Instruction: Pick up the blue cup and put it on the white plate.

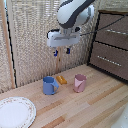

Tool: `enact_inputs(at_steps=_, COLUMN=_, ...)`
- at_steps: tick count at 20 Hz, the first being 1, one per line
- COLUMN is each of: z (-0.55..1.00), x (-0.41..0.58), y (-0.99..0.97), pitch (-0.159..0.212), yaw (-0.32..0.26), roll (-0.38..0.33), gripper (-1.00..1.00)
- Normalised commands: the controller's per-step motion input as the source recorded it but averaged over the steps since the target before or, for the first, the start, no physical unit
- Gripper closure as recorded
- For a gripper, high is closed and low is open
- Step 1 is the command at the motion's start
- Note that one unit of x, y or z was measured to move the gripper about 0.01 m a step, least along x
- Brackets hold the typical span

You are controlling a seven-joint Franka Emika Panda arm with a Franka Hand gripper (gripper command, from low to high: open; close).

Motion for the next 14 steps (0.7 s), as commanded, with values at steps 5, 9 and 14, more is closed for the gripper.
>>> enact_inputs(at_steps=5, z=-0.13, x=0.133, y=0.20, pitch=0.124, yaw=0.034, roll=-0.045, gripper=-1.00)
enact_inputs(at_steps=9, z=-0.17, x=0.118, y=0.22, pitch=0.096, yaw=0.023, roll=-0.053, gripper=-1.00)
enact_inputs(at_steps=14, z=-0.27, x=0.128, y=0.13, pitch=0.054, yaw=0.050, roll=-0.054, gripper=-1.00)
